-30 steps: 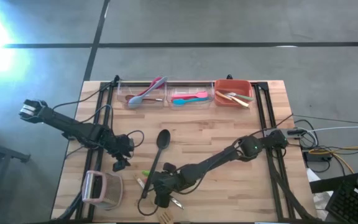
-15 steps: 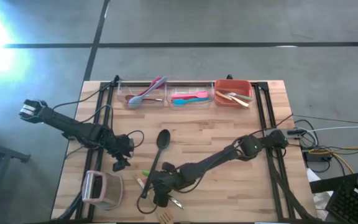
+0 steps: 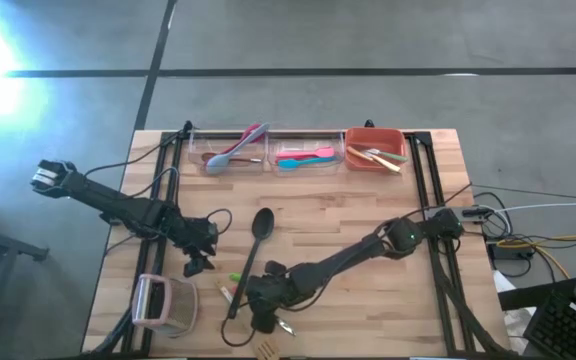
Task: Pick & Place Kitchen Items
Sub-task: Put the black serving spoon into the left transparent bin
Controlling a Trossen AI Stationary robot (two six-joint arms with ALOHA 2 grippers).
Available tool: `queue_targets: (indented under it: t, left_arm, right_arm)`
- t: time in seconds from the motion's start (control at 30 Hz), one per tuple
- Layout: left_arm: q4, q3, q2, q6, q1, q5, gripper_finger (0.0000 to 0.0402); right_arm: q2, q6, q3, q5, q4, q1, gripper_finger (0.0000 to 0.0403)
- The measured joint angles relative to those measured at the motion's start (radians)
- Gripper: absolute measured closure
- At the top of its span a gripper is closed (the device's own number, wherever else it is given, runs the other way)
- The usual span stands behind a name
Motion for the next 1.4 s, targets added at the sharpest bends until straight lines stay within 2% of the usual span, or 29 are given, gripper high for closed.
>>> queue_targets:
  t: [0.17, 0.3, 0.47, 0.63, 0.8, 1.13, 1.27, 1.4]
  left_arm:
    - [0.007, 0.000, 0.000, 0.001, 0.000, -0.035, 0.0168]
    - [0.009, 0.000, 0.000, 0.000, 0.000, -0.037, 0.0168]
    - [0.006, 0.000, 0.000, 0.001, 0.000, -0.038, 0.0168]
    - [0.006, 0.000, 0.000, 0.003, 0.000, -0.040, 0.0168]
    - [0.006, 0.000, 0.000, 0.003, 0.000, -0.048, 0.0168]
    - [0.006, 0.000, 0.000, 0.002, 0.000, -0.070, 0.0168]
    - [0.005, 0.000, 0.000, 0.001, 0.000, -0.070, 0.0168]
    - [0.005, 0.000, 0.000, 0.002, 0.000, -0.068, 0.0168]
  right_arm:
    - [0.000, -0.104, -0.001, 0.078, 0.005, -0.006, 0.0227]
    - [-0.002, -0.245, 0.033, 0.081, -0.047, -0.031, 0.0222]
    - [-0.004, -0.535, 0.075, 0.103, -0.223, -0.039, 0.0216]
    - [-0.004, -0.746, 0.082, 0.152, -0.259, -0.040, 0.0218]
    - [-0.003, -0.901, 0.069, 0.254, -0.252, -0.045, 0.0215]
    - [-0.002, -1.051, 0.050, 0.251, -0.118, -0.080, 0.0211]
    - [-0.002, -1.060, 0.045, 0.197, -0.102, -0.099, 0.0211]
    - [-0.002, -1.070, 0.036, 0.191, -0.093, -0.115, 0.0209]
